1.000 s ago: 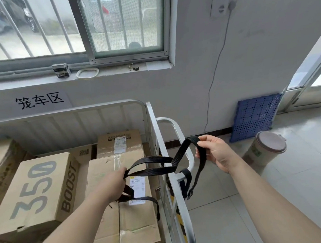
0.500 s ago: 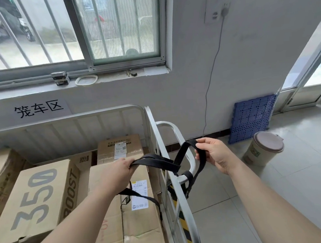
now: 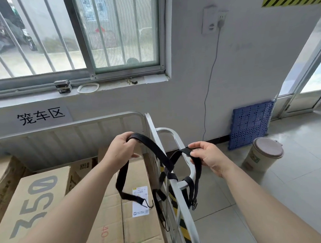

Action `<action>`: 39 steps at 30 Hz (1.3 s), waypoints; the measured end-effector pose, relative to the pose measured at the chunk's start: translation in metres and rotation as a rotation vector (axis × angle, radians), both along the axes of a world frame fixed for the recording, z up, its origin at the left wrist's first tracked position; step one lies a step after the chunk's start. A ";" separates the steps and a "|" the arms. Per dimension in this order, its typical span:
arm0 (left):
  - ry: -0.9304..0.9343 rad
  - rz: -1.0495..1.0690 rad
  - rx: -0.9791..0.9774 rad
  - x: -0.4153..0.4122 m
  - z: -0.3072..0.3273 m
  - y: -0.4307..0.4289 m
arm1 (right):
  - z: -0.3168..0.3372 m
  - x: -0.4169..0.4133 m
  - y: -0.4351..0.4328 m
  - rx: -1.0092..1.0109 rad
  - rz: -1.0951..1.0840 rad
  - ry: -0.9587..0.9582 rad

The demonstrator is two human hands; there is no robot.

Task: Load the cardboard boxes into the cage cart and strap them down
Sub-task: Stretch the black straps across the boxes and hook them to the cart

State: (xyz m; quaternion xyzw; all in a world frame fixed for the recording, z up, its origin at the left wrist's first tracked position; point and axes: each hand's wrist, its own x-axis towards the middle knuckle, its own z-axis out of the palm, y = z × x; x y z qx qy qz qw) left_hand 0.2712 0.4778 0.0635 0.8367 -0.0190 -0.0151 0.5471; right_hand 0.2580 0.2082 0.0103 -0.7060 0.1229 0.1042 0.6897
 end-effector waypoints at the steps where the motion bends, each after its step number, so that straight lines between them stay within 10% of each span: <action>1: 0.011 -0.029 -0.017 -0.001 0.004 -0.004 | 0.000 0.000 0.001 0.003 0.018 -0.013; 12: 0.101 -0.367 0.301 -0.008 0.029 -0.045 | 0.047 0.004 0.019 0.023 0.208 -0.189; 32: 0.150 -0.402 0.069 -0.022 0.010 -0.030 | 0.041 -0.007 0.018 -0.200 0.351 -0.161; 39: 0.173 -0.309 0.523 -0.033 -0.023 0.025 | 0.104 0.010 -0.007 0.096 0.112 -0.382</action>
